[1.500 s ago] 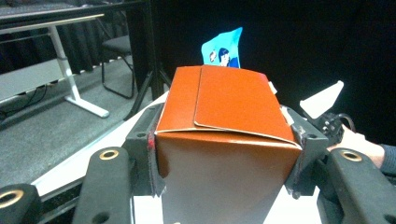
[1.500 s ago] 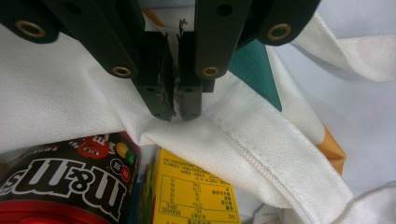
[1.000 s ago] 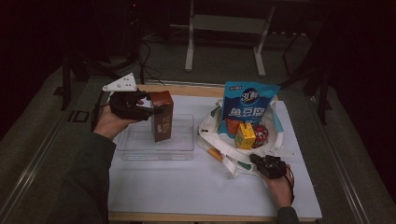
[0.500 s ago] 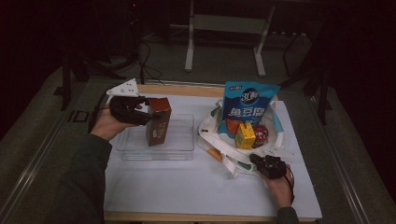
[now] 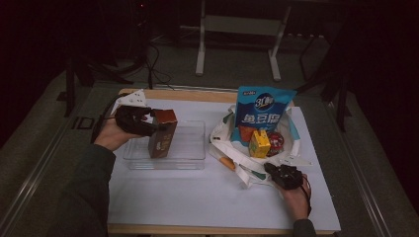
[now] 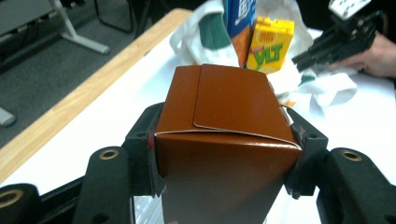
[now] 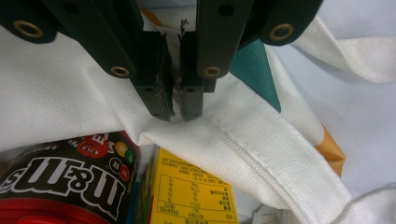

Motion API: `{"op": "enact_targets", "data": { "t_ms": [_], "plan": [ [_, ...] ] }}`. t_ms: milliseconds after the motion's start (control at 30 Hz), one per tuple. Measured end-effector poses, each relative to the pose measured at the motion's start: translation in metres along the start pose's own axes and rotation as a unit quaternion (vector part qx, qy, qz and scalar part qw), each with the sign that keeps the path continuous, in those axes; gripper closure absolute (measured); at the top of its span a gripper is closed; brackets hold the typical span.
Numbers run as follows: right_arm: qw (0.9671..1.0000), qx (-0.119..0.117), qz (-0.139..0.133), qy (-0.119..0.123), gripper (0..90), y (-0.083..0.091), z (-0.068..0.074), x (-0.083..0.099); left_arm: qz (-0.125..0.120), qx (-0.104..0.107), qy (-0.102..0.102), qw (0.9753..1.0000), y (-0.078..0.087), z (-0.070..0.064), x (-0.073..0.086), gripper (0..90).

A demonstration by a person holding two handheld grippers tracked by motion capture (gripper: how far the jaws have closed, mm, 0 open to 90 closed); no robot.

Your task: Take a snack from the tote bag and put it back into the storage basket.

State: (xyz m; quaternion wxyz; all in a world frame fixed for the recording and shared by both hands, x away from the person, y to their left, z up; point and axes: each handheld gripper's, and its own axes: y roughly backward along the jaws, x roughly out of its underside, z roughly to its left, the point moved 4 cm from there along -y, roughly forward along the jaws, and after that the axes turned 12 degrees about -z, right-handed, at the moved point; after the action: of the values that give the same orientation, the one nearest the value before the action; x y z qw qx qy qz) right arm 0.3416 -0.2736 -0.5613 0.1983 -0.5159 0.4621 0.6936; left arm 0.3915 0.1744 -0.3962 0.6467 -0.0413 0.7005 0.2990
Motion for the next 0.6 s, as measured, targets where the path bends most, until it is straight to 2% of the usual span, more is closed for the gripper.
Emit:
{"op": "enact_targets", "data": {
  "t_ms": [200, 433, 533, 567, 600],
  "plan": [
    [1.0000, 0.000, 0.001, -0.001, 83.4, 0.000, 0.000, 0.000, 0.014, 0.006, -0.003, 0.9999, -0.001, -0.001, 0.003, 42.2],
    [1.0000, 0.000, 0.000, -0.001, 83.4, 0.000, 0.000, 0.000, 0.057, 0.005, -0.018, 0.9982, -0.012, -0.002, 0.010, 42.2],
    [1.0000, 0.000, 0.000, -0.001, 83.4, 0.000, 0.000, 0.000, 0.063, 0.007, -0.023, 0.9977, -0.014, -0.004, 0.010, 42.2],
    [1.0000, -0.001, 0.000, -0.001, 83.4, 0.000, 0.000, 0.000, 0.069, 0.009, -0.036, 0.9969, -0.014, -0.006, 0.010, 42.2],
    [1.0000, -0.001, 0.000, -0.001, 83.4, 0.000, 0.000, 0.000, 0.071, 0.011, -0.037, 0.9967, -0.015, -0.007, 0.010, 42.2]
  ]
}}
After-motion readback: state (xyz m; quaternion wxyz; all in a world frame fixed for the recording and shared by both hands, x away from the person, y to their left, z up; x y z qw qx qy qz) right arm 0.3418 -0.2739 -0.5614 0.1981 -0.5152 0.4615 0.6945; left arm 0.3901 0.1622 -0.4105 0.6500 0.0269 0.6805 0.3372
